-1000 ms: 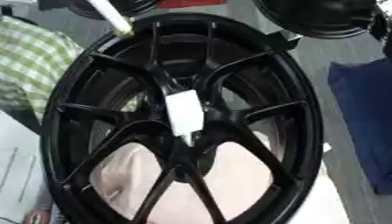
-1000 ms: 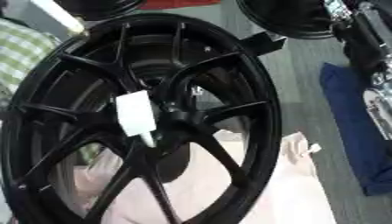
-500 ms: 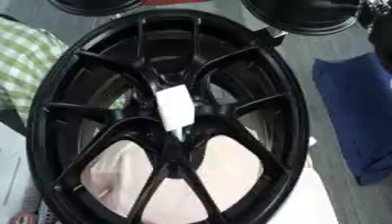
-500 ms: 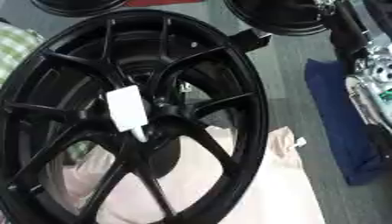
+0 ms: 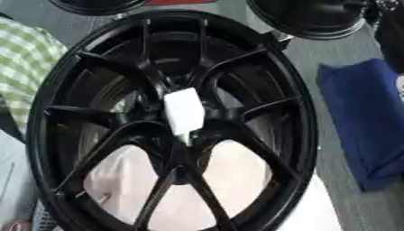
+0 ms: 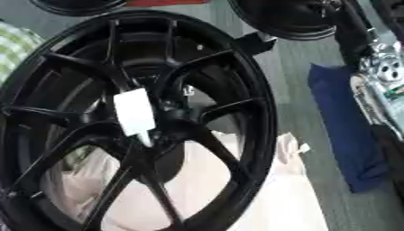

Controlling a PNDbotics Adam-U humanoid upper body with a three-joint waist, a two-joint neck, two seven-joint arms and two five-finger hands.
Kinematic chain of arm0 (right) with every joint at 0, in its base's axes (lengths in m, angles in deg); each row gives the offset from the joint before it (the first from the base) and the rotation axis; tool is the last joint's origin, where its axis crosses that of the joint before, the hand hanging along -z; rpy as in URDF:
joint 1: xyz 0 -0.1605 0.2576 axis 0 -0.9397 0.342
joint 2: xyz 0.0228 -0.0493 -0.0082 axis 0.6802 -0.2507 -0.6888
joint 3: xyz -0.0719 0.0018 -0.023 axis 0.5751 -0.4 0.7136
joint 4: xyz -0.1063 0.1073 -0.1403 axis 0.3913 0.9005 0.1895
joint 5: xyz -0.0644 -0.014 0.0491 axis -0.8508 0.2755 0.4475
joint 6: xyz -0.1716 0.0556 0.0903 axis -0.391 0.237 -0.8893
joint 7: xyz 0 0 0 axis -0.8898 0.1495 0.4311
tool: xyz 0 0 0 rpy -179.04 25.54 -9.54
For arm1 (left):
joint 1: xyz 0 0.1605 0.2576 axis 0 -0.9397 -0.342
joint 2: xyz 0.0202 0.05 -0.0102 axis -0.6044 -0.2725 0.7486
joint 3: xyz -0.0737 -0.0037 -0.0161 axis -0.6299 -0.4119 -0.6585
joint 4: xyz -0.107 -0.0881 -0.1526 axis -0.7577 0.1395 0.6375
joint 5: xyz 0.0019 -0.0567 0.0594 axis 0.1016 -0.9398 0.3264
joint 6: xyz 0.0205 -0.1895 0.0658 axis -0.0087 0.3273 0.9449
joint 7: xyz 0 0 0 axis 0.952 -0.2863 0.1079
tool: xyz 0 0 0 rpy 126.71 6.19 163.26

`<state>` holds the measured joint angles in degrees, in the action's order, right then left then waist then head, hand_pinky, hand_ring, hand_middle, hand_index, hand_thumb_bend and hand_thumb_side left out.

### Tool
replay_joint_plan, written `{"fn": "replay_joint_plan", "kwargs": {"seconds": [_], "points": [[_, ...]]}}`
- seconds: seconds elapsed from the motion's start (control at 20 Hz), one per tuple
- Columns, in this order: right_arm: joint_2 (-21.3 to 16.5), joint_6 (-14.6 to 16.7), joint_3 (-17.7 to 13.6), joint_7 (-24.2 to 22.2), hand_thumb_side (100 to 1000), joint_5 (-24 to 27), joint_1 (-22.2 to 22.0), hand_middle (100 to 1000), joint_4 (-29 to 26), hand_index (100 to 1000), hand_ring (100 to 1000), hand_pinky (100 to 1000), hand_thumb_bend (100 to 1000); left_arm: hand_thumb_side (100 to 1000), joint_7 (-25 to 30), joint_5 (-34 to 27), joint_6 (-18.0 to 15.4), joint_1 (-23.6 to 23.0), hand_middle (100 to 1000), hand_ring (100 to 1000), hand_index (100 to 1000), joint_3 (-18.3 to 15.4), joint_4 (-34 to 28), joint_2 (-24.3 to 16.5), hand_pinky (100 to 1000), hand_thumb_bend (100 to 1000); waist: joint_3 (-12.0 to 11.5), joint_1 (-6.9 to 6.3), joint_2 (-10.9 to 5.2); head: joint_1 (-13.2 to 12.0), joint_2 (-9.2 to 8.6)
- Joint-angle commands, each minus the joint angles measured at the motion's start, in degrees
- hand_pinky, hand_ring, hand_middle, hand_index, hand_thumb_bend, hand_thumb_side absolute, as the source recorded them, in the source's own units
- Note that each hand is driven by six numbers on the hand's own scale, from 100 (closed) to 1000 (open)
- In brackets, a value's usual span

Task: Pull the pin out of the wheel hub.

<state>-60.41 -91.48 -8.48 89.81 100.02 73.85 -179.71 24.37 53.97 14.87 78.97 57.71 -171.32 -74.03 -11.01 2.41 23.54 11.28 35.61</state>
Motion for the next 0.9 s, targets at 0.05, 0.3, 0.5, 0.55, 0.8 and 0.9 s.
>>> {"fn": "replay_joint_plan", "kwargs": {"seconds": [0.05,0.3,0.5,0.55,0.8,0.9], "points": [[-1.32,0.11,-0.81,0.26,774,0.25,0.58,755,-0.77,715,839,903,100,856,-5.85,-1.57,0.13,0.05,762,828,826,-2.34,-0.75,-0.31,738,686,-0.23,-0.16,-0.85,0.04,-0.76],[-1.29,0.16,-0.86,0.56,771,0.43,0.67,754,-1.01,715,839,903,100,746,-16.67,-12.64,2.84,0.2,654,765,742,-2.35,-3.78,0.4,691,448,-0.45,0.01,-0.96,-0.17,-0.67],[-1.29,0.18,-0.82,0.57,769,0.52,0.85,754,-1.16,715,838,903,100,751,-17.85,-19.28,3.66,-0.15,646,760,738,-1.47,-7.42,0.39,686,430,-0.6,0.08,-0.99,-0.27,-0.64],[-1.28,0.17,-0.79,0.55,769,0.54,0.91,754,-1.19,715,838,903,100,753,-17.77,-20.1,3.86,-0.24,644,759,738,-1.34,-8.12,0.43,685,427,-0.61,0.1,-0.99,-0.3,-0.76],[-1.3,0.18,-0.77,0.56,767,0.57,1.03,754,-1.33,715,838,903,100,748,-17.86,-21.33,4.92,-0.61,641,757,737,-1.03,-9.88,0.6,684,419,-0.52,0.17,-0.98,-0.38,-0.94],[-1.33,0.17,-0.75,0.56,766,0.59,1.06,754,-1.41,715,838,903,100,747,-17.97,-21.23,5.26,-0.76,639,756,736,-0.98,-10.21,0.65,684,421,-0.47,0.2,-1.02,-0.36,-0.85]]}}
